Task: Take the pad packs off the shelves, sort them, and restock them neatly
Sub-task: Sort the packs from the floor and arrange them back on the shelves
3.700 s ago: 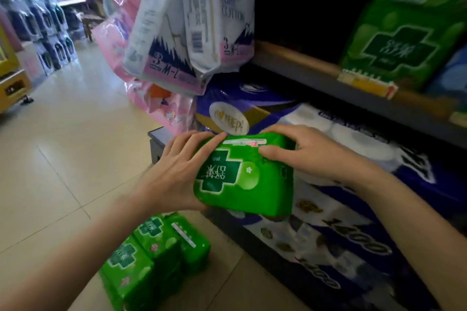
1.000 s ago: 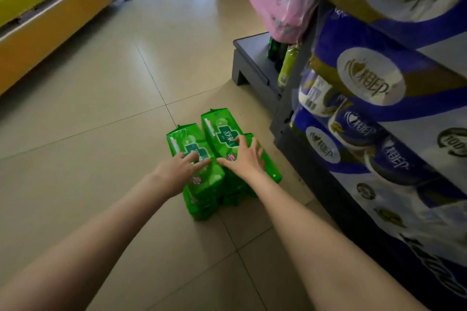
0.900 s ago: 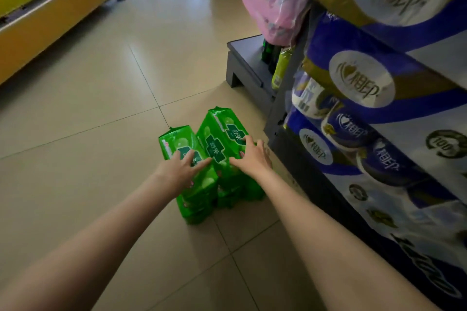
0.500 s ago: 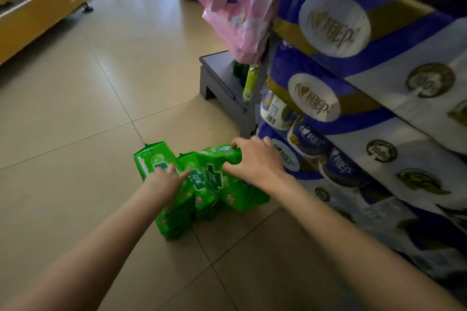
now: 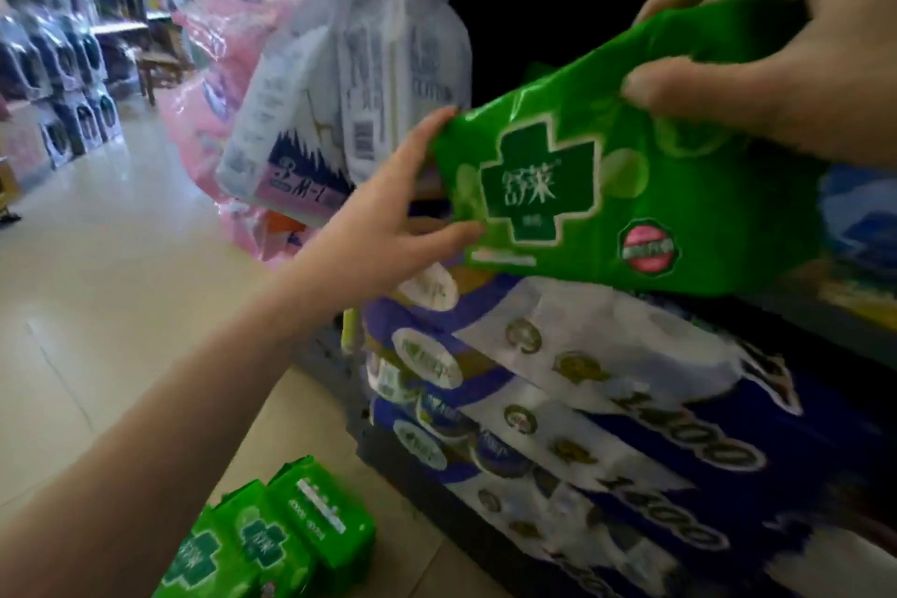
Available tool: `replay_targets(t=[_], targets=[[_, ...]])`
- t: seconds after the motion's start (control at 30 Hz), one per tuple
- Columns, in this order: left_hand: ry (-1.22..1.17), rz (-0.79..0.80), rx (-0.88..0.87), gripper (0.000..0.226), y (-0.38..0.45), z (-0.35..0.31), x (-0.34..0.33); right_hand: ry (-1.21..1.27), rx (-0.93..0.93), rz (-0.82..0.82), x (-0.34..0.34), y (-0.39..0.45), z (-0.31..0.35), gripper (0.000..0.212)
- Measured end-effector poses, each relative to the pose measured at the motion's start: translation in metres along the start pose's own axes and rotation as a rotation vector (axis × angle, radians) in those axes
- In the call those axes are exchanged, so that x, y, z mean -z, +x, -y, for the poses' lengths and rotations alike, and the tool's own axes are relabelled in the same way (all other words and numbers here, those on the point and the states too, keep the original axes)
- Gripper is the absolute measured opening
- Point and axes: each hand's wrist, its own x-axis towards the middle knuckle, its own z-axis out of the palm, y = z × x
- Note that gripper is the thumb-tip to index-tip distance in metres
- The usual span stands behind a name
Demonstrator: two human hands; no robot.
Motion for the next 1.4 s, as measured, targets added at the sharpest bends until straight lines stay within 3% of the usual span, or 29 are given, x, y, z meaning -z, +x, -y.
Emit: replay_targets(t=[0.07,0.2,0.3,0.5,0.6,0.73,0.83,0.97,1.07,1.23,1.4], targets=[[0.208,0.008,-0.123,0.08,0.034,-0.021,-0.009,-0.073,-0.029,-0.128,0.018,0.006,-0.021,0.059],[0.447,-0.09,-0.233,0.081,0.089,-0.029,-0.024,-0.195,-0.12,-0.246,0.0,0.051,-0.06,0.046],[0.497,-0.118,-0.146,0.083,0.128,-0.015,-0.029,-0.232,-0.132,-0.157,-0.032,0.095,-0.092,0.048],[0.595,0.049,0.04,0.087,0.179,0.019,-0.045,-0.224,-0.145,0.011,-0.07,0.14,-0.144,0.048],[0.558,0.061,0.087,0.087,0.194,0.029,-0.053,-0.44,-0.078,0.063,-0.073,0.14,-0.154,0.044],[0.508,0.074,0.133,0.087,0.209,0.031,-0.069,-0.622,0.099,-0.151,-0.071,0.126,-0.144,0.044],[0.625,0.078,0.134,0.085,0.22,0.034,-0.081,-0.74,0.046,-0.337,-0.054,0.102,-0.157,0.047],[0.773,0.099,0.225,0.078,0.241,0.032,-0.109,-0.879,-0.1,-0.089,-0.043,0.075,-0.189,0.079],[0.868,0.073,0.294,0.073,0.258,0.029,-0.138,-0.904,-0.111,-0.043,-0.049,0.075,-0.195,0.086],[0.859,0.083,0.359,0.077,0.284,0.036,-0.162,-0.9,-0.043,-0.232,-0.065,0.077,-0.216,0.095],[0.798,0.088,0.359,0.089,0.29,0.043,-0.166,-0.914,-0.022,-0.266,-0.068,0.075,-0.217,0.093]])
